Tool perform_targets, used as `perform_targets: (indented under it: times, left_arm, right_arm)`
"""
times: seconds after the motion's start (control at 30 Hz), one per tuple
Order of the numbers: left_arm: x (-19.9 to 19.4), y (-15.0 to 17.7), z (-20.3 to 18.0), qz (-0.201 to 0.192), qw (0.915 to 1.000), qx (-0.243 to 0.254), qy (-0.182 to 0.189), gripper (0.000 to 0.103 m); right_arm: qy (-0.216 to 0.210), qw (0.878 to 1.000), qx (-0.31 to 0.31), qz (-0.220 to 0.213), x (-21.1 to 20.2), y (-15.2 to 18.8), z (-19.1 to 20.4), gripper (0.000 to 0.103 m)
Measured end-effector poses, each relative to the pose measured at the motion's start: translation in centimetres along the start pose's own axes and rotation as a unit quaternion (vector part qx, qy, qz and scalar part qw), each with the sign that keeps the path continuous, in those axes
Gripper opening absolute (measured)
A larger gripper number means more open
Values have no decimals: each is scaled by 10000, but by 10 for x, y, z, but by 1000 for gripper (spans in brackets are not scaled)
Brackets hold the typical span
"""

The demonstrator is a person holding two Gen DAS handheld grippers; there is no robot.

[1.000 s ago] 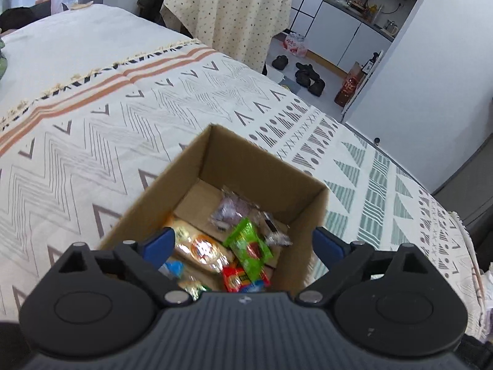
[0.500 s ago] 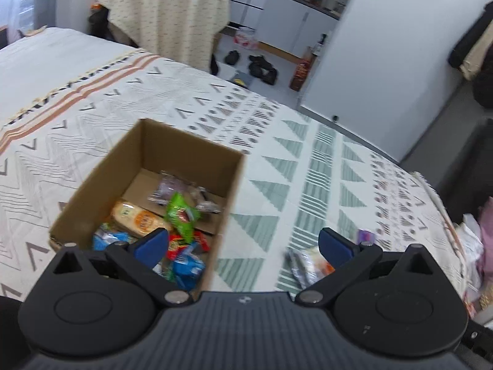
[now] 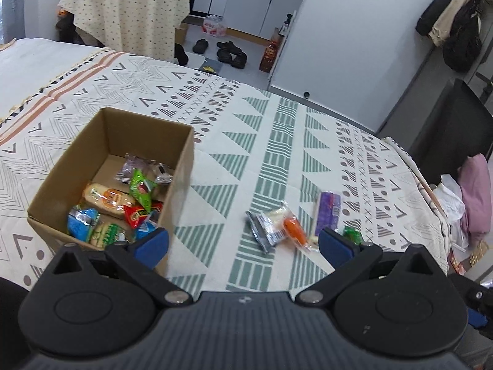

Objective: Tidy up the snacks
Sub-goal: 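Withdraw both grippers from the box toward the remaining snacks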

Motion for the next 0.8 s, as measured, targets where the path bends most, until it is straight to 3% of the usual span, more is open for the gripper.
perform_targets:
  times: [0.47, 0.8]
  left_arm:
    - [34, 7, -24, 234, 9996, 123, -55, 103]
    - [66, 9, -32, 359, 9990, -278, 46, 101]
  right_arm:
    - [-202, 9979, 613, -46, 13, -3, -21, 103]
    - [-240, 9967, 763, -159, 41, -14, -30, 102]
Point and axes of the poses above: each gripper's, at about its wrist camera, not at the fingertips, and x roughly the way its jaws point, z to its left, y to its underside, the point moved 10 cm from there along x, roughly the way its jaws point, and after that the axes turned 6 degrees about y, right-handed, at the moved point
